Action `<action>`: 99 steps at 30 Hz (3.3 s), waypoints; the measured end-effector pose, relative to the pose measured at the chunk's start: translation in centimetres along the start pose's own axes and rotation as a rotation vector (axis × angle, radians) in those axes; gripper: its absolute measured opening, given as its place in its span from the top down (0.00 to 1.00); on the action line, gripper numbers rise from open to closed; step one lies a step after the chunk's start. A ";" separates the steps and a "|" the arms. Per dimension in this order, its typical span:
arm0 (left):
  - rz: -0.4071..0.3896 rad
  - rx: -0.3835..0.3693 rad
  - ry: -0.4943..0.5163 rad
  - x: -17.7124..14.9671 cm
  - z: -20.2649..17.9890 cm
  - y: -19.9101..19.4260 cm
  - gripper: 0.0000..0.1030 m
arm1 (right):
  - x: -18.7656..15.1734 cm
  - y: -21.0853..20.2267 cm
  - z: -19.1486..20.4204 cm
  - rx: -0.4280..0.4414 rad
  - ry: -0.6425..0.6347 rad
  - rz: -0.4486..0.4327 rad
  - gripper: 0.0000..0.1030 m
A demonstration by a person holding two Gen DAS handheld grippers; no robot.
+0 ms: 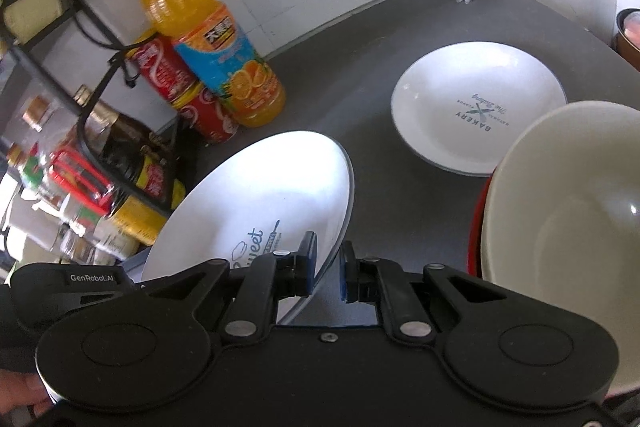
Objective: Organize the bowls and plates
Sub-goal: 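Lift the 'Sweet' plate with both grippers and carry it over the orange-rimmed plate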
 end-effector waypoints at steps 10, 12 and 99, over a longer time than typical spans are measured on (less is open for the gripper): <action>-0.029 0.039 -0.066 -3.4 3.2 -2.9 0.90 | -2.8 -1.4 1.2 0.060 -0.068 0.039 0.90; -0.033 0.049 -0.085 -4.2 4.0 -3.5 0.90 | -3.4 -1.6 1.6 0.074 -0.079 0.048 0.90; 0.040 0.257 0.085 -5.2 12.2 0.3 0.85 | -7.3 1.8 5.5 0.114 -0.154 0.212 0.89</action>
Point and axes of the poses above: each gripper's, at about its wrist camera, not at the fingertips, and y roughly the way its jaws point, z to its left, x to its top, the point moved 7 cm from there along y, roughly the way its jaws point, and after that the axes turned 9 degrees about x, right-handed, at the moved point
